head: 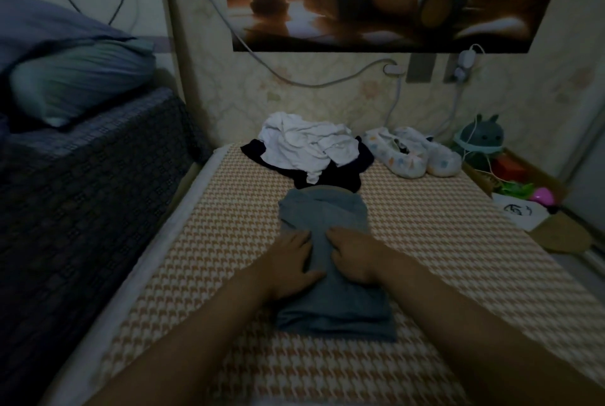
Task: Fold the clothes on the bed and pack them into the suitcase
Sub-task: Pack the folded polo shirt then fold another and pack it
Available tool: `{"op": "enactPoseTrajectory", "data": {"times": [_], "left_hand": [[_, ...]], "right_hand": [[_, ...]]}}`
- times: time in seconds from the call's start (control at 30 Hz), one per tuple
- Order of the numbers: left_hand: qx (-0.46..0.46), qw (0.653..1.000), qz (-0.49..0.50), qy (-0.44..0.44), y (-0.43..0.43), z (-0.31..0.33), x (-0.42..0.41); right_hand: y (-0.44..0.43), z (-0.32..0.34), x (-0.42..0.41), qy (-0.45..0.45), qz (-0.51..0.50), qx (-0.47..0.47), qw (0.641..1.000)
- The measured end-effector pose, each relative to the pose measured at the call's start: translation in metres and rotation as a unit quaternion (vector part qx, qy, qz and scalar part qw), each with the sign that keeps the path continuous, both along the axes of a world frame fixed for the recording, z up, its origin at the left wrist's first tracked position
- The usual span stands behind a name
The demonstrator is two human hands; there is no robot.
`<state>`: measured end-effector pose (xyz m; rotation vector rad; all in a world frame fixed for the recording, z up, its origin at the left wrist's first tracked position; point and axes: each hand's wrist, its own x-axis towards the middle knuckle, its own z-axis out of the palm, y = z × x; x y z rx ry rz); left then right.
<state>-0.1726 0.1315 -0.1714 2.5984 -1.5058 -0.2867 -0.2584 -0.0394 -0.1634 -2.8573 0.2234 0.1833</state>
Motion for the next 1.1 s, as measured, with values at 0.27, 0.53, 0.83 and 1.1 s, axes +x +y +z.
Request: {"op": "enactPoseTrajectory", "data": {"times": [0.27, 0.53, 0.83, 1.1], "left_hand": [[0.078, 0.997, -0.016, 0.004, 0.038, -0.005, -0.029], [0.053, 0.997, -0.047, 0.01, 0.051, 0.002, -0.068], [0.0, 0.997, -0.06, -0.052, 0.051, 0.006, -0.068], [-0.229, 0.971, -0.045, -0.054, 0.042, 0.013, -0.049]], "right_hand": [[0.011, -0.014, -0.063, -0.045, -0.004, -0.145, 0.988], [0.036, -0.018, -0.093, -0.066, 0.08, -0.088, 0.991], [0.04, -0.001, -0.104, 0.028, 0.063, -0.079, 0.995], [0.041, -0.002, -0.093, -0.057, 0.039, -0.123, 0.99]]}}
